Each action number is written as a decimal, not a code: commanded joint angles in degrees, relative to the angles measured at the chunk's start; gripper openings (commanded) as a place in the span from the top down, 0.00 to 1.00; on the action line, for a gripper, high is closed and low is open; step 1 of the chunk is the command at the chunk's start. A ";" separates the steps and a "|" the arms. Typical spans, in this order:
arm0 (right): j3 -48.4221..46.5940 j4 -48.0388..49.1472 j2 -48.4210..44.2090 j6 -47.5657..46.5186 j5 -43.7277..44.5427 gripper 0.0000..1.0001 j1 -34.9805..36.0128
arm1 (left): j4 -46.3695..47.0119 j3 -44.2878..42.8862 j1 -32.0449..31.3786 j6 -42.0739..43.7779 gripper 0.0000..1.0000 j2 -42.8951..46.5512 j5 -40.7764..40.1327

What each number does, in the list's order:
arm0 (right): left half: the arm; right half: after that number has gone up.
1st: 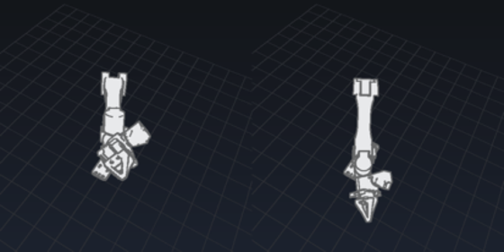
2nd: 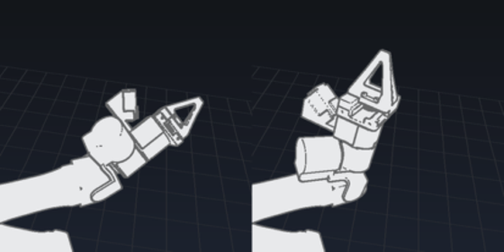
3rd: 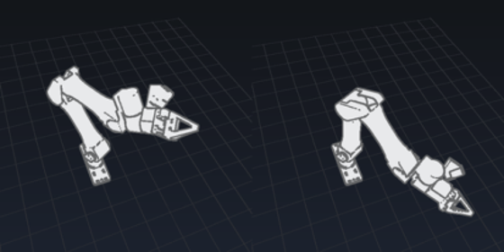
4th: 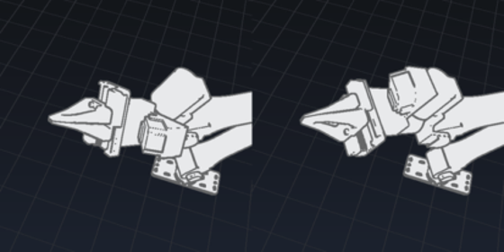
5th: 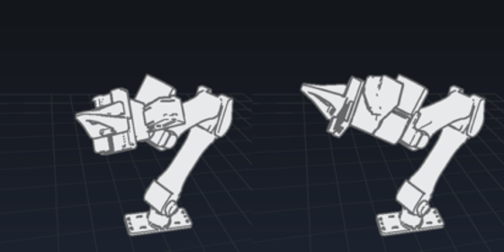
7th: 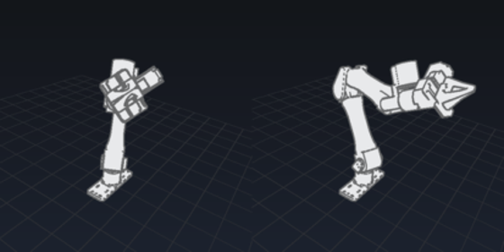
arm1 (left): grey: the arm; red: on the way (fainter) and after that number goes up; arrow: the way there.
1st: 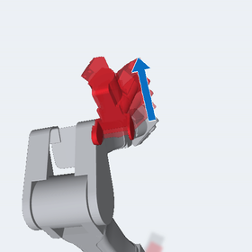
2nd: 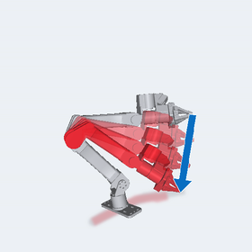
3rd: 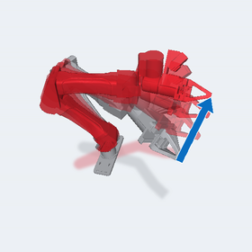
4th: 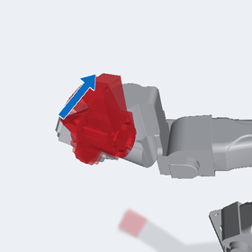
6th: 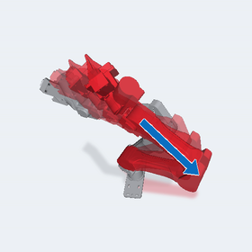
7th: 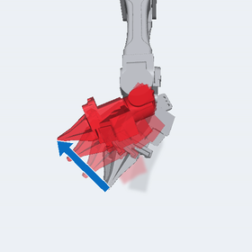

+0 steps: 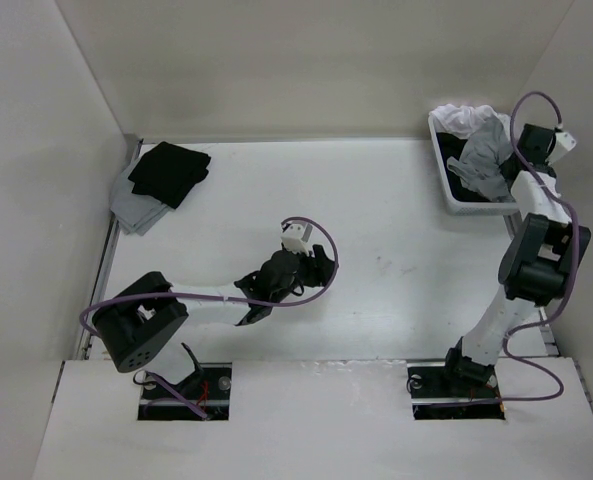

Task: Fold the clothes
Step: Grab the tank top from the pile, then move the tank top to the center of the board, then flatten the tank top out

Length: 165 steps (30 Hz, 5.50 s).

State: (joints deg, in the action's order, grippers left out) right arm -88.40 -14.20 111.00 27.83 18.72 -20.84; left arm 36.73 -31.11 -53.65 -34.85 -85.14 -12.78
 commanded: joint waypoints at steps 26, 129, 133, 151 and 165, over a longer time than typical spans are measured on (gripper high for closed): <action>19.33 28.18 -19.11 16.45 -27.49 0.80 44.02 | -7.98 13.27 29.43 -11.82 0.48 24.06 -2.25; -45.89 -12.93 6.61 -0.08 -16.08 0.90 39.97 | -33.79 -67.25 38.92 9.97 0.90 -18.60 -7.97; -43.15 -11.67 8.82 3.54 -18.90 0.62 37.67 | -35.51 -64.48 39.72 8.41 0.63 -19.73 -7.70; 56.10 15.34 -42.60 15.75 -7.39 0.74 51.37 | -51.44 6.22 26.28 -14.59 0.69 32.72 -12.45; 67.58 12.96 -50.28 21.12 -7.47 0.57 54.63 | -74.53 9.84 22.49 -30.80 0.58 41.91 -11.66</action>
State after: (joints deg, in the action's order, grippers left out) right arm -19.88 -2.57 60.34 47.40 10.24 33.08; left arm -34.76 -21.45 -30.96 -62.17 -42.68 -24.03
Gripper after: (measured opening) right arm 0.424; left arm 0.412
